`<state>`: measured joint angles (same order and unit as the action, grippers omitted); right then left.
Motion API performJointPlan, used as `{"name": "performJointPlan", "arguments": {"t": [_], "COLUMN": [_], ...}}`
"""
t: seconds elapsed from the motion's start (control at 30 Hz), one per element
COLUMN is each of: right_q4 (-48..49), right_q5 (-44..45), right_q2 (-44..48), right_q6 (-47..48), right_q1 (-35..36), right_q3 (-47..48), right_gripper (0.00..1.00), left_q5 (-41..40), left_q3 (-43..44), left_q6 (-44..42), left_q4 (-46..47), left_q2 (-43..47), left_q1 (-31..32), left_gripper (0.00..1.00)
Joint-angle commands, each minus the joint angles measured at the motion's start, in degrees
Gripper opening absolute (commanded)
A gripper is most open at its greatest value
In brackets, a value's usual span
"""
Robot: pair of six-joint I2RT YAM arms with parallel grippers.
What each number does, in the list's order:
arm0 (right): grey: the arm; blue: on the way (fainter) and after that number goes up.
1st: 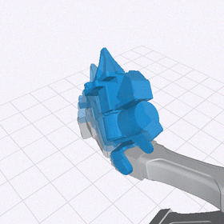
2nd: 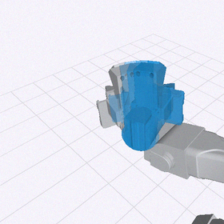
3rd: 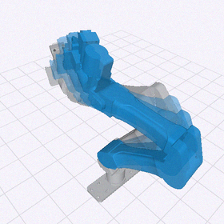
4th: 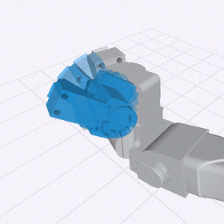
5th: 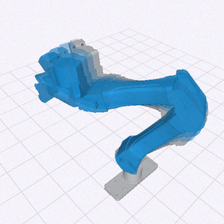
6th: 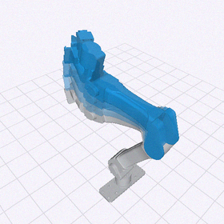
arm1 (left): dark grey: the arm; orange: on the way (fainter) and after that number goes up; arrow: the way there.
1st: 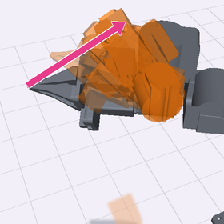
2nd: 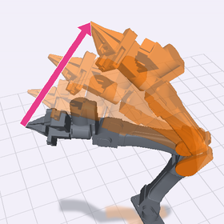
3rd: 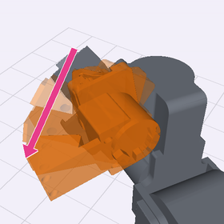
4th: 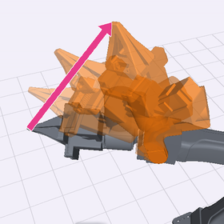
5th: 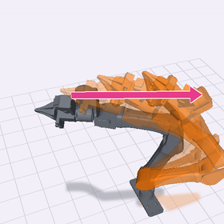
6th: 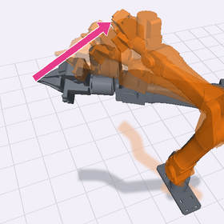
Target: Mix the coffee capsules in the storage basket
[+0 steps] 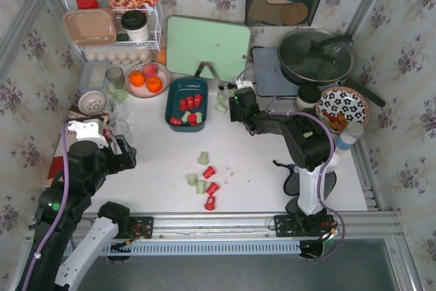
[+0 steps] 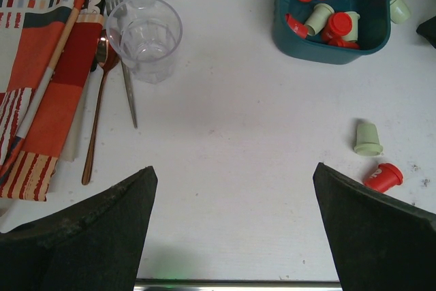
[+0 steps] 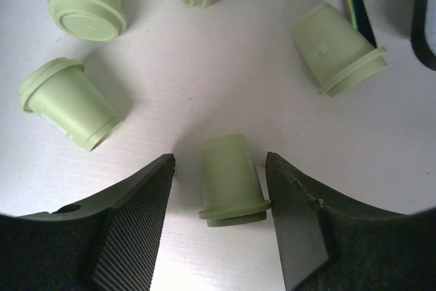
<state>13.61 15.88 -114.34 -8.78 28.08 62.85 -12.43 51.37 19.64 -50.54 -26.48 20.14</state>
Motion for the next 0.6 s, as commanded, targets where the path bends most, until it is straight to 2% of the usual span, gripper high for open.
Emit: {"name": "performJointPlan", "arguments": {"t": [0.0,0.17,0.37,0.57], "right_q4": [-1.7,-1.7,-2.2,-4.3], "right_q5": [-2.8,-0.8,0.4,-2.3], "right_q2": [0.6,2.6,5.5,8.9], "right_q6": [-1.9,-2.8,-1.4,-1.3], "right_q1": [0.1,0.1,0.1,1.0], "right_q3": [-0.4,-1.2,-1.5,1.5], "right_gripper": [0.61,0.48,0.38,0.39], "left_q5": [-0.3,-0.6,-0.7,-0.8], "left_q3": [0.0,0.0,0.0,0.0], "left_q6": [-0.5,-0.5,-0.5,-0.5], "left_q4": [1.7,1.6,1.6,1.7], "left_q2": [-0.2,-0.2,-0.2,-0.2], "left_q1": [-0.1,-0.1,-0.1,-0.1], "left_gripper": [0.99,0.99,0.99,0.99]}}
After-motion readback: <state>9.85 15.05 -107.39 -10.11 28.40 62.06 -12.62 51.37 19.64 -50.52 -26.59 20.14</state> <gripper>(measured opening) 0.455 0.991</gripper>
